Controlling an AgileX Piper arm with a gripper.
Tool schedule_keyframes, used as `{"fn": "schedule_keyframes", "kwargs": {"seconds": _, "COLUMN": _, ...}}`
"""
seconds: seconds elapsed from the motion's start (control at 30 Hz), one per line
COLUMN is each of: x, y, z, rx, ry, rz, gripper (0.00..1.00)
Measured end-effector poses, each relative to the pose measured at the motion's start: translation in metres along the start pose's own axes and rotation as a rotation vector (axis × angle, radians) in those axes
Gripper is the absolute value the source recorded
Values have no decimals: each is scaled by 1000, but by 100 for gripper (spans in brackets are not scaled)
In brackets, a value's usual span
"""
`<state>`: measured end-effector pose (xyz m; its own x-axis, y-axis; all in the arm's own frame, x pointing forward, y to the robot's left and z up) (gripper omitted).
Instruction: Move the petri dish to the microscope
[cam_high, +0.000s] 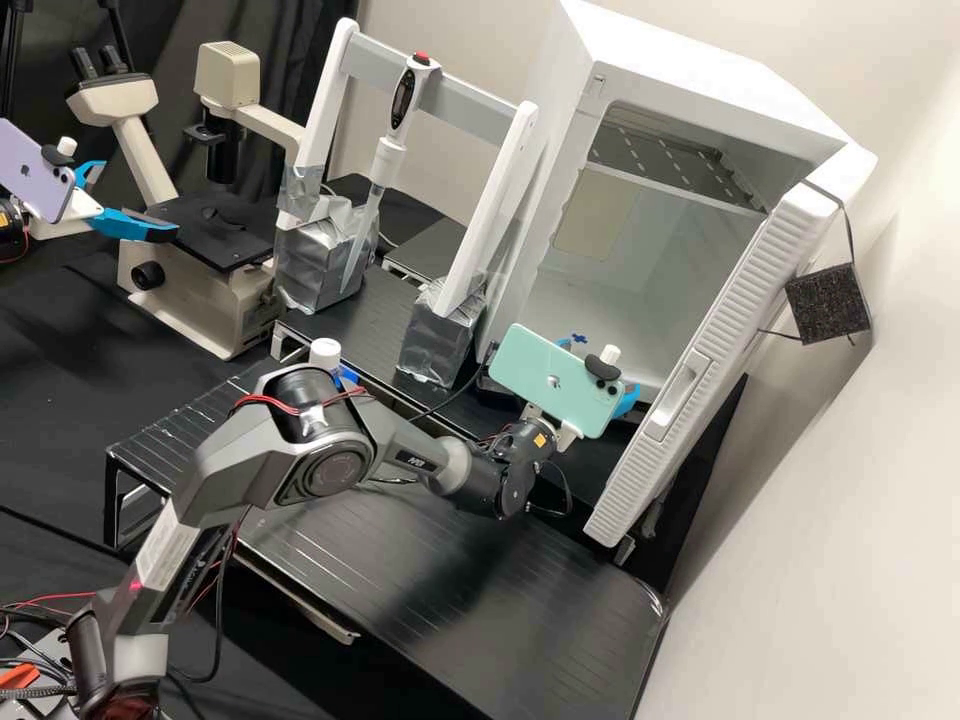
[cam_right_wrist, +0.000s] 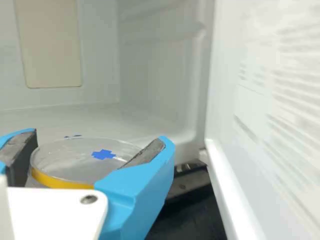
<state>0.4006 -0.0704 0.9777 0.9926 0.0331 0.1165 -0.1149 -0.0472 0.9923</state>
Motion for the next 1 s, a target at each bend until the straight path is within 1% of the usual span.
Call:
{"fn": "schedule_keyframes", "kwargs": {"seconds": 0.1, "x": -8, "y": -3, "z": 2, "rx": 12, "ry": 6, "rz": 1, "gripper": 0}}
{"fn": "schedule_keyframes", "kwargs": {"seconds": 0.13, "x": -12, "y": -4, "z": 2, "rx": 12, "ry": 7, "rz": 1, "gripper": 0}}
{"fn": "schedule_keyframes", "kwargs": {"seconds": 0.3, "x": -23, "y": -2, "z": -1, "rx": -21, "ry": 13, "rz": 11, "gripper": 0}}
{"fn": "schedule_keyframes", "kwargs": {"seconds": 0.4, "x": -32, "y": -3, "z": -7, "rx": -26, "ry": 39, "rz": 21, "gripper": 0}}
{"fn": "schedule_keyframes", "kwargs": {"seconds": 0.43, "x": -36, "y": -3, "z": -7, "rx": -32, "ry": 42, "rz": 24, "gripper": 0}}
{"fn": "schedule_keyframes", "kwargs": {"seconds": 0.5, "x": -49, "y": -5, "z": -10, "rx": -53, "ry": 64, "rz": 34, "gripper": 0}}
{"fn": "schedule_keyframes", "kwargs": {"seconds": 0.53, "x": -53, "y": -5, "z": -10, "rx": -55, "ry": 65, "rz": 36, "gripper": 0}}
{"fn": "schedule_keyframes", "kwargs": {"seconds": 0.6, "x": -68, "y": -6, "z": -13, "rx": -68, "ry": 88, "rz": 55, "gripper": 0}}
{"fn": "schedule_keyframes", "kwargs": {"seconds": 0.67, "x": -81, "y": -6, "z": -16, "rx": -66, "ry": 99, "rz": 67, "gripper": 0}}
{"fn": "schedule_keyframes", "kwargs": {"seconds": 0.73, "x": -96, "y": -8, "z": -17, "rx": -62, "ry": 88, "rz": 69, "gripper": 0}}
{"fn": "schedule_keyframes", "kwargs": {"seconds": 0.87, "x": -127, "y": -15, "z": -23, "rx": -79, "ry": 62, "rz": 32, "gripper": 0}}
{"fn": "schedule_keyframes", "kwargs": {"seconds": 1.0, "x": -150, "y": -23, "z": -34, "rx": -104, "ry": 62, "rz": -9, "gripper": 0}}
